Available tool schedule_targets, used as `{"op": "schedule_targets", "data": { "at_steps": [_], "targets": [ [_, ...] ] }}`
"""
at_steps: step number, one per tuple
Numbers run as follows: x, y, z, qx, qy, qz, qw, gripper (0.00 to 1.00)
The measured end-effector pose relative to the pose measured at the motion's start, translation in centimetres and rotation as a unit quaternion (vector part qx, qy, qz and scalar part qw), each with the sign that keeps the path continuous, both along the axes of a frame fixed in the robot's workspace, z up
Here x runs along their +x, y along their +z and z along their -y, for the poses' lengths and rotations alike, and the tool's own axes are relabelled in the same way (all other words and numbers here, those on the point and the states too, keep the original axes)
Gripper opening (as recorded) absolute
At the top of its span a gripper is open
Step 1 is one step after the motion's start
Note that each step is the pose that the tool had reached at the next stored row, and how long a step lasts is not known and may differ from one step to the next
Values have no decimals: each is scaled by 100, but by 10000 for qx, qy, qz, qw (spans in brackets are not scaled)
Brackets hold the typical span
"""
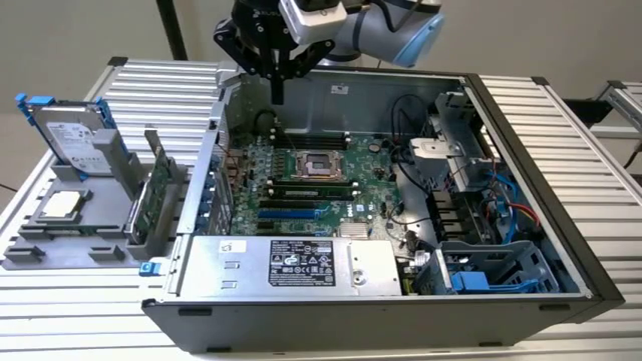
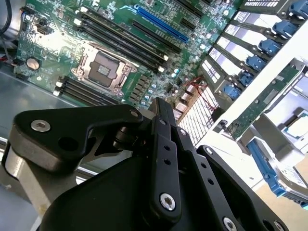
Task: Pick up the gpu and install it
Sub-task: 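Reach for the gpu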
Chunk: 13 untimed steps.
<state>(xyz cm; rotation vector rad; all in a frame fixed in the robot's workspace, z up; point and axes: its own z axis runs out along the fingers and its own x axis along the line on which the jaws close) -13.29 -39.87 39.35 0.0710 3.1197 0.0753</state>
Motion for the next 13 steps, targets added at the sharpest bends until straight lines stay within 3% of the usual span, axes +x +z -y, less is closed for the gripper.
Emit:
{"op": "schedule_targets", "data": {
  "at_steps": [13],
  "targets": [
    [-80, 0, 0, 0, 1, 0, 10000, 0]
  ]
}}
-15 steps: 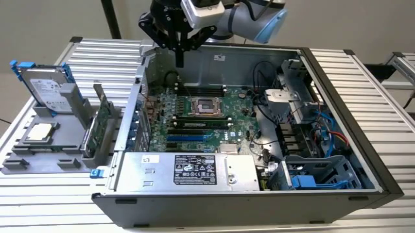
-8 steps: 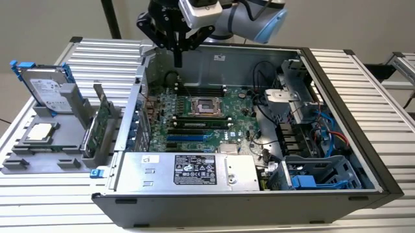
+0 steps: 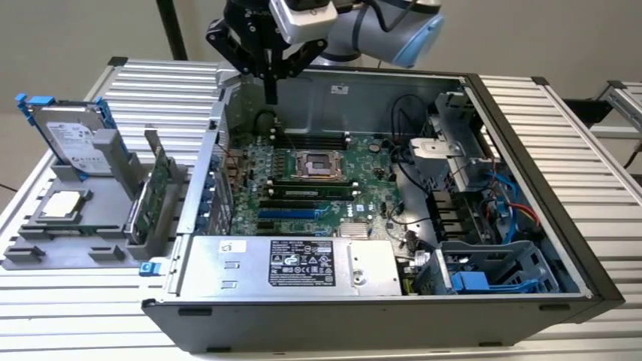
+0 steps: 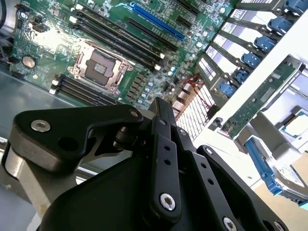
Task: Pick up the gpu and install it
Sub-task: 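Reach for the gpu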
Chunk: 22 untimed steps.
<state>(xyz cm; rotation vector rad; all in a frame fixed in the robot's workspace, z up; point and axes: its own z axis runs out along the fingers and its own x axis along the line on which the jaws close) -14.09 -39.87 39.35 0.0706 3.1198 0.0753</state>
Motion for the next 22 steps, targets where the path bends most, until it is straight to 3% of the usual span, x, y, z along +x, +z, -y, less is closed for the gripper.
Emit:
{"op": "schedule_targets", "data": {
  "at_steps": [22],
  "targets": [
    [-203, 0, 0, 0, 0, 0, 10000, 0]
  ]
}}
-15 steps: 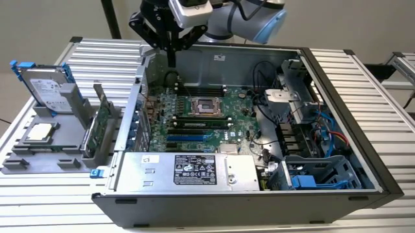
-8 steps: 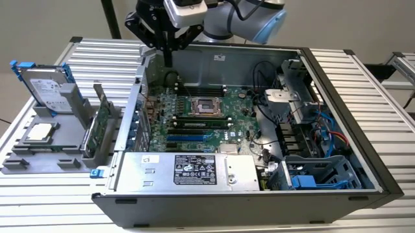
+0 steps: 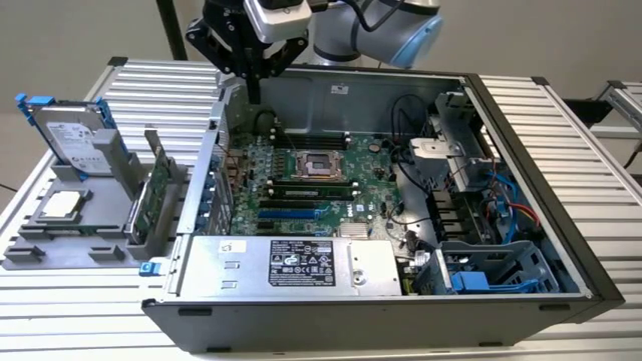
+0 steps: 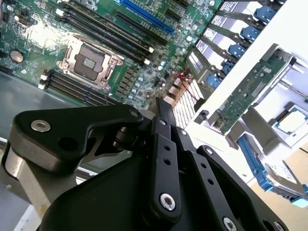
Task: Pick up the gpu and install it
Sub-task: 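Reach for the gpu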
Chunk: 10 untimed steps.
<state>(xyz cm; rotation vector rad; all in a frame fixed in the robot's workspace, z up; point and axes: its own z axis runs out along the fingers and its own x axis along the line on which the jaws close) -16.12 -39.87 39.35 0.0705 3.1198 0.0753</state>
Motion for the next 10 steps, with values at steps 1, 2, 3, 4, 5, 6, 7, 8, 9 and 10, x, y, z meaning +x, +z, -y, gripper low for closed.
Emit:
{"op": "schedule_targets", "data": {
  "at_steps": [1, 2, 3, 4, 5, 6, 7, 8, 9, 10],
  "targets": [
    [-10, 0, 0, 0, 0, 0, 10000, 0],
    [-20, 0, 0, 0, 0, 0, 10000, 0],
    [-29, 0, 0, 0, 0, 0, 10000, 0],
    [-38, 0, 0, 0, 0, 0, 10000, 0],
    [-48, 0, 0, 0, 0, 0, 10000, 0],
    [-58, 0, 0, 0, 0, 0, 10000, 0],
    [-66, 0, 0, 0, 0, 0, 10000, 0],
    [-76, 0, 0, 0, 0, 0, 10000, 0],
    [-86, 0, 0, 0, 0, 0, 10000, 0],
    [-95, 0, 0, 0, 0, 0, 10000, 0]
  ]
}}
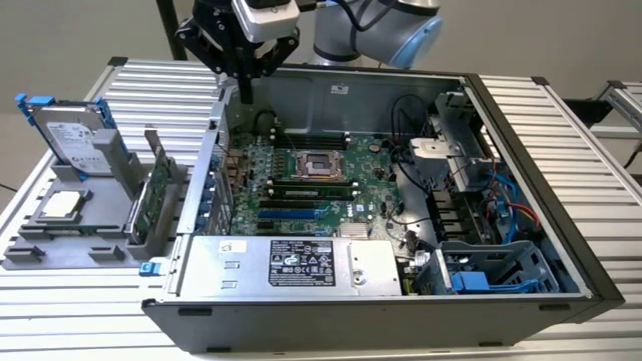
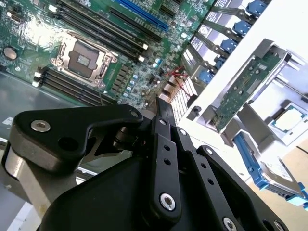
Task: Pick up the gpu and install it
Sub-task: 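Reach for the gpu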
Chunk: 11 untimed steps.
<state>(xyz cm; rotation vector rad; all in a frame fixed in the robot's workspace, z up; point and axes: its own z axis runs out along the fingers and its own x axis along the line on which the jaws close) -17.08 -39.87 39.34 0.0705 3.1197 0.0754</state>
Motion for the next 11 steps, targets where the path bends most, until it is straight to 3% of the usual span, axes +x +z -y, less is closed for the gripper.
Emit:
{"op": "schedule_targets", "data": {
  "at_steps": [11],
  "targets": [
    [-104, 0, 0, 0, 0, 0, 10000, 0]
  ]
}}
